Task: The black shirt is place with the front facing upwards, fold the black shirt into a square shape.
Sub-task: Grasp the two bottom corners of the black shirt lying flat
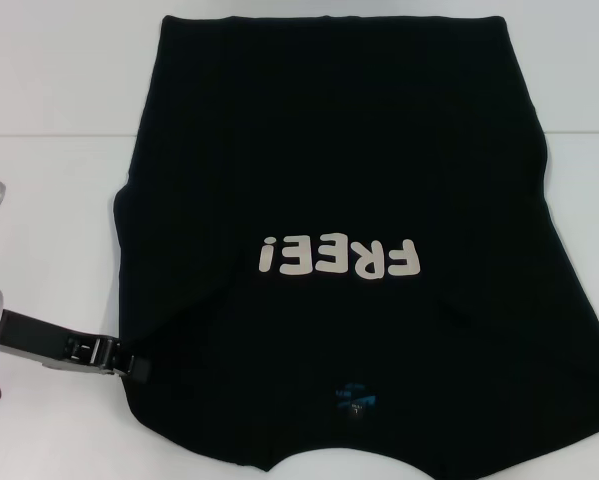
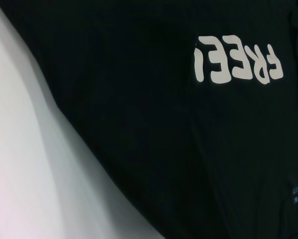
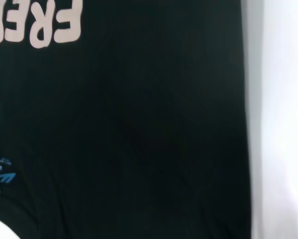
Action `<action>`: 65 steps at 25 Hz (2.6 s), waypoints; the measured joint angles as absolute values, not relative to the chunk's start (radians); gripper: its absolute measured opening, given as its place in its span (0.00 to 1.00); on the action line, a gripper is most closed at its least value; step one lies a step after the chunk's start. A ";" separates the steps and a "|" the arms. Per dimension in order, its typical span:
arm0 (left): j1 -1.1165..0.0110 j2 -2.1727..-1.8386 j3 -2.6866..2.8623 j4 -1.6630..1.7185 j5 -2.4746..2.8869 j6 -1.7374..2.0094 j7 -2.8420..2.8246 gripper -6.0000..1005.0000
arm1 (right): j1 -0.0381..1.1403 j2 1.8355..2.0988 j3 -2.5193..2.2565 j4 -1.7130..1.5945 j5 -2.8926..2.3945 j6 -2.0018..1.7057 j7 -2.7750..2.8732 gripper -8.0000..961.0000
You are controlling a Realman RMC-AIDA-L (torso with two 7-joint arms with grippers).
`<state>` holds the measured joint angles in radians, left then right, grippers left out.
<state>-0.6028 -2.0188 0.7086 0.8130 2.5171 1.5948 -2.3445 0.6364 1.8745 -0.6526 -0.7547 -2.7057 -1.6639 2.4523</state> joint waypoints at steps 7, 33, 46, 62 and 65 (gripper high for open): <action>-0.603 -2.022 0.709 0.812 2.517 1.593 -2.345 0.04 | 0.651 1.883 -0.657 -0.726 -2.707 -1.636 2.446 0.87; -0.603 -2.023 0.709 0.811 2.517 1.594 -2.344 0.04 | 0.677 1.903 -0.703 -0.698 -2.707 -1.602 2.444 0.85; -0.603 -2.024 0.709 0.811 2.517 1.596 -2.343 0.04 | 0.724 1.930 -0.709 -0.687 -2.704 -1.607 2.427 0.84; -0.604 -2.018 0.709 0.808 2.496 1.609 -2.338 0.04 | 0.727 1.937 -0.727 -0.690 -2.706 -1.612 2.402 0.44; -0.604 -2.014 0.709 0.802 2.491 1.611 -2.338 0.04 | 0.726 1.936 -0.727 -0.694 -2.706 -1.612 2.403 0.26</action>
